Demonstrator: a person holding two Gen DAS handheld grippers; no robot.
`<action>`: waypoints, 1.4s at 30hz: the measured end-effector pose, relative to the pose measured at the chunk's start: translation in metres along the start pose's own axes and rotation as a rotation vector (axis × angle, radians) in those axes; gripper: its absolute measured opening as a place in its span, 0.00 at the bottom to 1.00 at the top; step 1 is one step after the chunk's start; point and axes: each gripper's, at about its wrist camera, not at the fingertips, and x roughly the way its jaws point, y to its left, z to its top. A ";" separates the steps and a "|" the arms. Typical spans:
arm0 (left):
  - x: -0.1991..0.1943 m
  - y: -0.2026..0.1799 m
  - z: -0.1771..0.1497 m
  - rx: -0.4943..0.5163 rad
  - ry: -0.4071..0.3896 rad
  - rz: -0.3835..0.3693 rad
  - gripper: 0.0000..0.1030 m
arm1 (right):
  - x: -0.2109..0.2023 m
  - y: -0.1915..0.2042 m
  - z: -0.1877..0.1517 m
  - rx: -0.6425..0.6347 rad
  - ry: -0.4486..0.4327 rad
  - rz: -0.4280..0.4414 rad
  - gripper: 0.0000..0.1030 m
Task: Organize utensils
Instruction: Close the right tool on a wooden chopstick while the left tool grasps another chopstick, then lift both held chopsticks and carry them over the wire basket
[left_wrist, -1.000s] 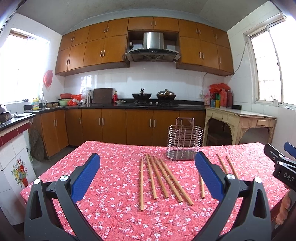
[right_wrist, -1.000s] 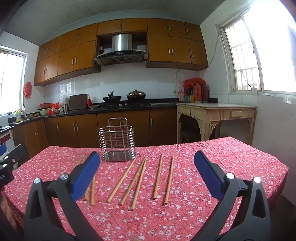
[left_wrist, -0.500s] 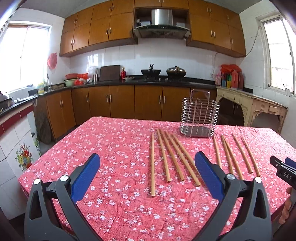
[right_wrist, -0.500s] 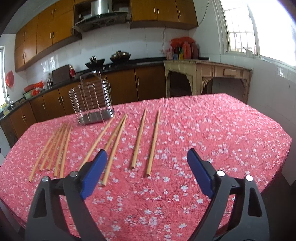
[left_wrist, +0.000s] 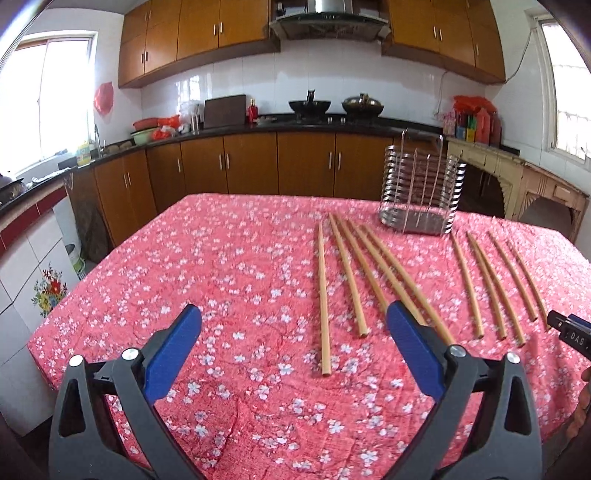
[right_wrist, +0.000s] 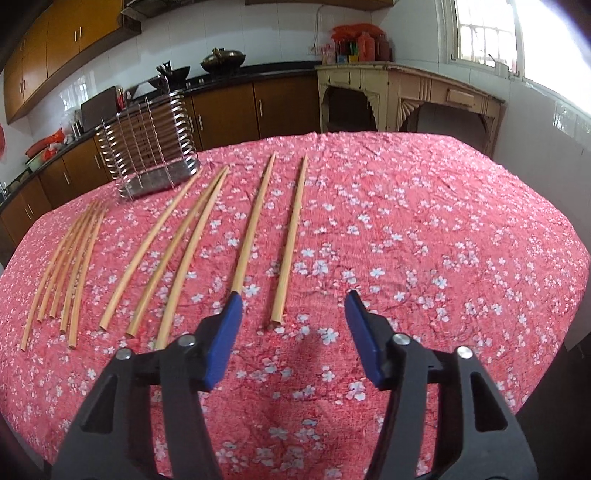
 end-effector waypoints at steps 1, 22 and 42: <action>0.003 0.001 -0.001 0.002 0.011 0.002 0.91 | 0.003 0.001 0.000 -0.003 0.011 -0.004 0.48; 0.050 -0.010 -0.023 0.015 0.232 -0.036 0.49 | 0.015 -0.005 -0.002 0.028 0.027 -0.034 0.11; 0.049 -0.008 -0.024 0.023 0.210 -0.074 0.06 | 0.012 -0.004 -0.007 0.026 0.010 -0.023 0.07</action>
